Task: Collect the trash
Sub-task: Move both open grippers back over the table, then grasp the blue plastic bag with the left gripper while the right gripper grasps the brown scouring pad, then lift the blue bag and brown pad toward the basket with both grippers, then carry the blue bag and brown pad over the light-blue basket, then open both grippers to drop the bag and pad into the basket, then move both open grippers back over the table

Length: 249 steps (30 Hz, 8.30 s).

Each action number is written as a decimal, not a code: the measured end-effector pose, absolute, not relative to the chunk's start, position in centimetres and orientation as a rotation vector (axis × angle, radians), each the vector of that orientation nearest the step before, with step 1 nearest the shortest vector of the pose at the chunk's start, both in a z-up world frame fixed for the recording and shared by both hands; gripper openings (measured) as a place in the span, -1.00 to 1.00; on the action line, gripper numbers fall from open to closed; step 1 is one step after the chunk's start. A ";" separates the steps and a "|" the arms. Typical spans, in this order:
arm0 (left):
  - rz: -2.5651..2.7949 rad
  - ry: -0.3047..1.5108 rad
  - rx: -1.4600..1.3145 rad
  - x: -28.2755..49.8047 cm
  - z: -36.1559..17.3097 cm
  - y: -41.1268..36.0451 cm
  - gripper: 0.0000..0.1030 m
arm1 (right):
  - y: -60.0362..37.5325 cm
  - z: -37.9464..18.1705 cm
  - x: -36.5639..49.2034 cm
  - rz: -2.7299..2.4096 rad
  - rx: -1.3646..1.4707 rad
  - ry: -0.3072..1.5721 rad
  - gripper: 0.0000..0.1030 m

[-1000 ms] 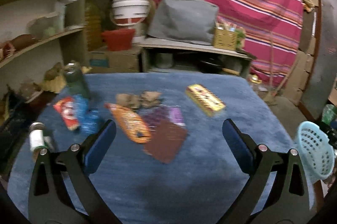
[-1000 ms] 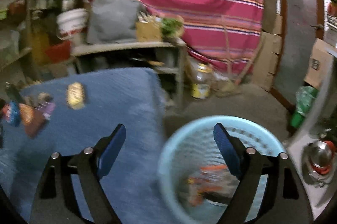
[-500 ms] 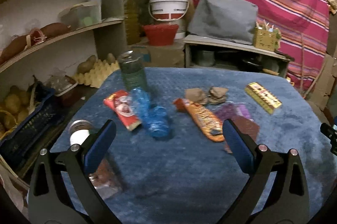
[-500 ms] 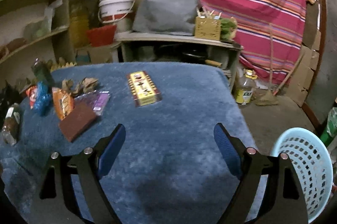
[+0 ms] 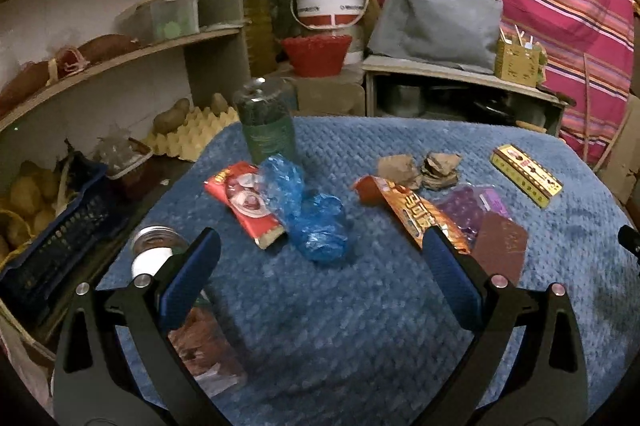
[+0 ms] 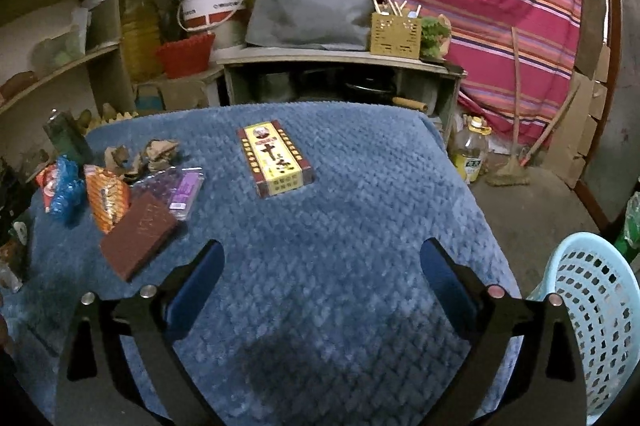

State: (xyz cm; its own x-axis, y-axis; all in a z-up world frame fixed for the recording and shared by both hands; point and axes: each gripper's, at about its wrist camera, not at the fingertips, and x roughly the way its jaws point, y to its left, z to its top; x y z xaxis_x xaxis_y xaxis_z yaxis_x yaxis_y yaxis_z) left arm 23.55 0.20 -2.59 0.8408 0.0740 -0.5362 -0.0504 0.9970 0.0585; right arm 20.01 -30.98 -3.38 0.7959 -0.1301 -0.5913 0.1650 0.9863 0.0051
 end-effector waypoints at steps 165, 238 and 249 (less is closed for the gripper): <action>-0.595 0.669 0.145 16.9 -4.3 -33.2 -0.60 | -56.5 -3.5 4.4 -0.360 0.124 0.687 0.23; -0.074 0.542 0.013 20.5 1.2 -5.1 0.89 | -39.8 -1.0 13.9 -0.249 0.129 0.584 0.85; -0.009 0.577 -0.046 22.2 -1.3 0.3 0.89 | -33.6 -3.0 18.0 -0.179 0.075 0.622 0.85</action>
